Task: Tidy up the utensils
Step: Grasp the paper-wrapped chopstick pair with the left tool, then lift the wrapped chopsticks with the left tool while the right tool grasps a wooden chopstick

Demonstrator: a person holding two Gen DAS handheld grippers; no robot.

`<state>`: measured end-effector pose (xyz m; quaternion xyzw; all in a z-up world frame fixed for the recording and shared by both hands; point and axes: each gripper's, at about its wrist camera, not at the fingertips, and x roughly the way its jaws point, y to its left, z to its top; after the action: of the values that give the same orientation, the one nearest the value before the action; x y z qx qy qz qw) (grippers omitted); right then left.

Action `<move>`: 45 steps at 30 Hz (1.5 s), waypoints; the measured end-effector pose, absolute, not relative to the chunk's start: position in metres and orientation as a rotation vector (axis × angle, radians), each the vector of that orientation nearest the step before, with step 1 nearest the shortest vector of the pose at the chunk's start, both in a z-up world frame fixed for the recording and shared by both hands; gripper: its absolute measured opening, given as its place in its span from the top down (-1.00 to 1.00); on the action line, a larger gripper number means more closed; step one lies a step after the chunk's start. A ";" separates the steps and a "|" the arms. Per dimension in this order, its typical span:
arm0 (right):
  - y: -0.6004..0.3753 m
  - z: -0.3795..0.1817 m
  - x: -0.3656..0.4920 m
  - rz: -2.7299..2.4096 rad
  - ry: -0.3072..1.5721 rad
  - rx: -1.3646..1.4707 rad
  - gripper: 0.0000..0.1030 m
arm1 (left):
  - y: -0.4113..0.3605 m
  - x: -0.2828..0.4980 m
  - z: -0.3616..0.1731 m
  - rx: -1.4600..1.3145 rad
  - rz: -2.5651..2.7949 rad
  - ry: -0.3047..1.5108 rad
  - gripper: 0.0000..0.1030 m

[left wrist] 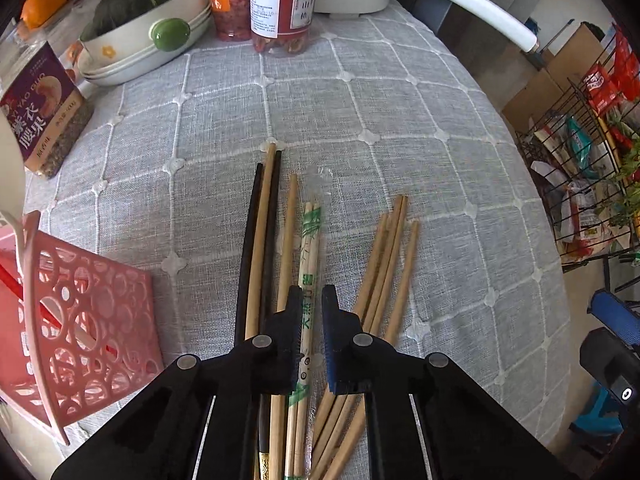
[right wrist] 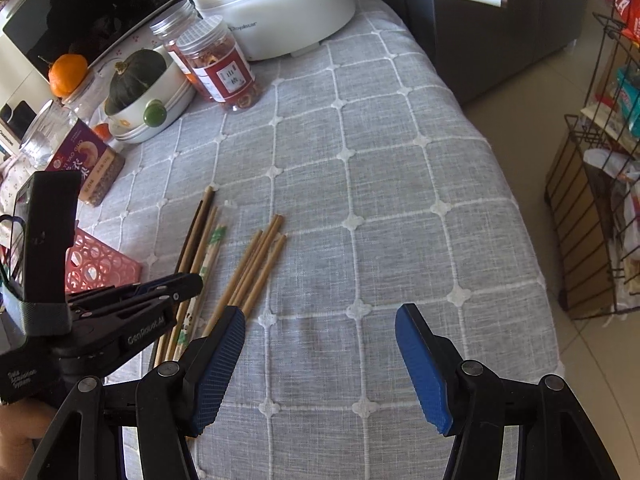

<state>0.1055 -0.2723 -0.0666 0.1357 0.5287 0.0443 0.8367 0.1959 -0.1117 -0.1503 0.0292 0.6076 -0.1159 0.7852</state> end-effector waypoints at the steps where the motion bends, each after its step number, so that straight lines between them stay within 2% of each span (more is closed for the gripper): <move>1: -0.273 -0.067 0.106 0.093 1.120 0.288 -0.31 | -0.113 0.199 -0.153 0.068 -0.247 1.315 0.81; 11: -0.276 -0.072 0.110 0.084 1.135 0.283 -0.31 | -0.134 0.222 -0.166 0.136 -0.227 1.358 0.76; 16: -0.274 -0.077 0.112 0.079 1.150 0.277 -0.31 | -0.137 0.222 -0.163 0.137 -0.226 1.339 0.80; 30: -0.252 -0.086 0.121 0.090 1.180 0.259 -0.31 | -0.071 0.139 -0.059 0.020 -0.323 1.031 0.81; 39: -0.222 -0.110 0.136 0.115 1.247 0.236 -0.30 | -0.013 0.105 -0.031 -0.103 -0.331 0.896 0.81; 40: -0.220 -0.114 0.138 0.118 1.255 0.237 -0.29 | -0.010 0.104 -0.029 -0.105 -0.334 0.889 0.81; 45: -0.207 -0.127 0.152 0.123 1.287 0.248 0.01 | 0.001 0.102 -0.027 -0.105 -0.337 0.876 0.81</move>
<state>0.1515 -0.2065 -0.1270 0.1152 0.5979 0.0570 0.7912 0.1018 0.0005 -0.0274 -0.0504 0.4219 -0.1621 0.8906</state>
